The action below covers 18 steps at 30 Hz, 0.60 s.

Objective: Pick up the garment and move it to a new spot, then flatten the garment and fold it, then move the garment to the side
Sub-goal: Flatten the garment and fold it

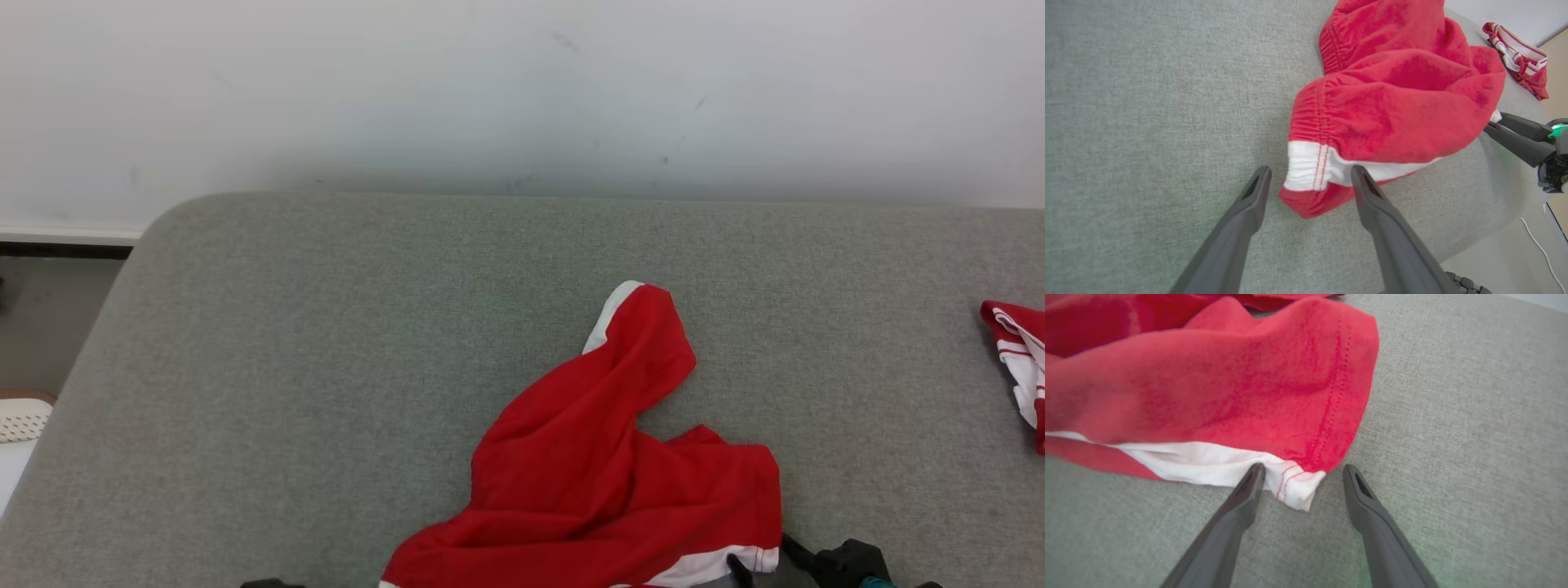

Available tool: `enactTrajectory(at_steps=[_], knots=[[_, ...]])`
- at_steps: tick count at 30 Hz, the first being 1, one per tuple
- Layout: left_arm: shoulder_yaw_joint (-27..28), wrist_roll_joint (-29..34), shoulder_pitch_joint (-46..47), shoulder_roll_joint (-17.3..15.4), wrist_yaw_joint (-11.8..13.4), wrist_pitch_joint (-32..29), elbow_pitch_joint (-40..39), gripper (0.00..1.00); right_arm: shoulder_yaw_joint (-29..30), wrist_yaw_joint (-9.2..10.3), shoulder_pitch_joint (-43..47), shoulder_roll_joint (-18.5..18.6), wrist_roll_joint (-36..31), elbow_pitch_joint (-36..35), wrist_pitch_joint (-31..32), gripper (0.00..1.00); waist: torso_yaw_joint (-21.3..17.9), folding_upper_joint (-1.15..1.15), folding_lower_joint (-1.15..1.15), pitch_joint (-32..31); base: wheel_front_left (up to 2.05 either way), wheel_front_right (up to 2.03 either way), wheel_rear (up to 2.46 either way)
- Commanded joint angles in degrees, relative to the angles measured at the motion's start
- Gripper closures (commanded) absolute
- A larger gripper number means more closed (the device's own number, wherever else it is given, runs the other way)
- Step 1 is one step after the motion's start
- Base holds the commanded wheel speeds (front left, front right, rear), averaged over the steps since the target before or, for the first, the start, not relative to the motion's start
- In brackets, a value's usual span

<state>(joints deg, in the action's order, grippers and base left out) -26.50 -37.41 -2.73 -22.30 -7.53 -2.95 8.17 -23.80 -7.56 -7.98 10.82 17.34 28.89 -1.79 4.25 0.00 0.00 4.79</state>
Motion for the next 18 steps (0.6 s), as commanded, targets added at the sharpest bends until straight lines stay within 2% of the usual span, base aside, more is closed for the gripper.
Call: enactTrajectory(at_steps=[1, 6, 7, 8, 9, 10, 11, 12, 13, 14, 15, 18], knots=[[-0.4, -0.9, 0.7, -0.6, 0.1, 0.2, 0.3, 0.0, -0.6, 0.17, -0.3, -0.2, 0.5, 1.2, 0.1, 0.0, -0.1, 0.0, 0.0, 0.1, 0.0, 0.0, 0.0], [-2.2, -2.0, 2.2, -1.3, 0.1, 1.0, 1.2, 0.0, -2.2, 0.17, -1.2, -0.4, 1.3, 3.2, 0.4, 0.0, -0.4, 0.0, 0.0, 0.6, 0.0, 0.0, 0.0], [-2.6, -2.3, 2.6, -1.4, 0.1, 1.1, 1.4, 0.22, -2.7, 0.17, -1.5, -0.5, 1.6, 3.7, 0.8, 0.0, -0.5, 0.0, 0.0, 0.7, 0.0, 0.0, 0.0], [-2.6, -2.3, 2.6, -1.4, 0.1, 1.1, 1.4, 0.22, -2.7, 0.17, -1.5, -0.5, 1.6, 3.7, 0.8, 0.0, -0.5, 0.0, 0.0, 0.7, 0.0, 0.0, 0.0], [-2.8, -2.6, 2.9, -1.5, 0.1, 1.3, 1.5, 0.52, -3.3, 0.17, -1.6, -0.7, 1.9, 4.3, 1.4, 0.0, -0.6, 0.0, 0.0, 0.7, 0.0, 0.0, 0.0], [-3.3, -3.0, 3.1, -1.6, 0.1, 1.4, 1.7, 0.67, -4.0, 0.16, -1.7, -0.9, 2.2, 5.0, 2.0, 0.0, -0.6, 0.0, 0.0, 0.7, 0.0, 0.0, 0.0], [-3.7, -3.3, 3.3, -1.7, 0.1, 1.6, 1.8, 0.91, -4.8, 0.13, -1.9, -1.0, 2.7, 5.5, 2.7, 0.04, -0.7, 0.0, 0.0, 0.8, 0.0, 0.0, 0.0], [-4.0, -3.8, 3.5, -1.9, 0.1, 1.6, 1.9, 1.0, -5.7, 0.07, -2.2, -1.2, 3.5, 6.0, 3.3, 0.25, -0.8, 0.0, 0.0, 0.8, 0.0, 0.0, 0.0], [-4.5, -4.5, 3.8, -2.0, 0.1, 1.4, 2.0, 1.0, -6.3, 0.02, -2.5, -1.4, 4.3, 6.3, 3.5, 0.52, -0.9, 0.0, 0.0, 0.9, 0.0, 0.0, 0.0], [-4.9, -5.2, 4.0, -2.2, 0.1, 1.2, 2.0, 1.0, -6.7, 0.02, -2.9, -1.5, 5.4, 6.7, 3.6, 0.85, -0.9, 0.0, 0.0, 0.9, 0.0, 0.0, 0.0], [-5.4, -5.8, 4.0, -2.3, 0.1, 1.2, 1.9, 1.0, -7.2, 0.02, -3.2, -1.7, 6.4, 6.9, 3.7, 1.0, -0.9, 0.0, 0.0, 0.9, 0.0, 0.0, 0.0], [-6.2, -8.5, 4.3, -2.5, 0.1, 1.1, 0.9, 1.0, -7.9, 0.01, -4.0, -2.3, 11.5, 6.2, 3.3, 1.0, -1.0, 0.0, 0.0, 0.6, 0.0, 0.0, 0.0]])
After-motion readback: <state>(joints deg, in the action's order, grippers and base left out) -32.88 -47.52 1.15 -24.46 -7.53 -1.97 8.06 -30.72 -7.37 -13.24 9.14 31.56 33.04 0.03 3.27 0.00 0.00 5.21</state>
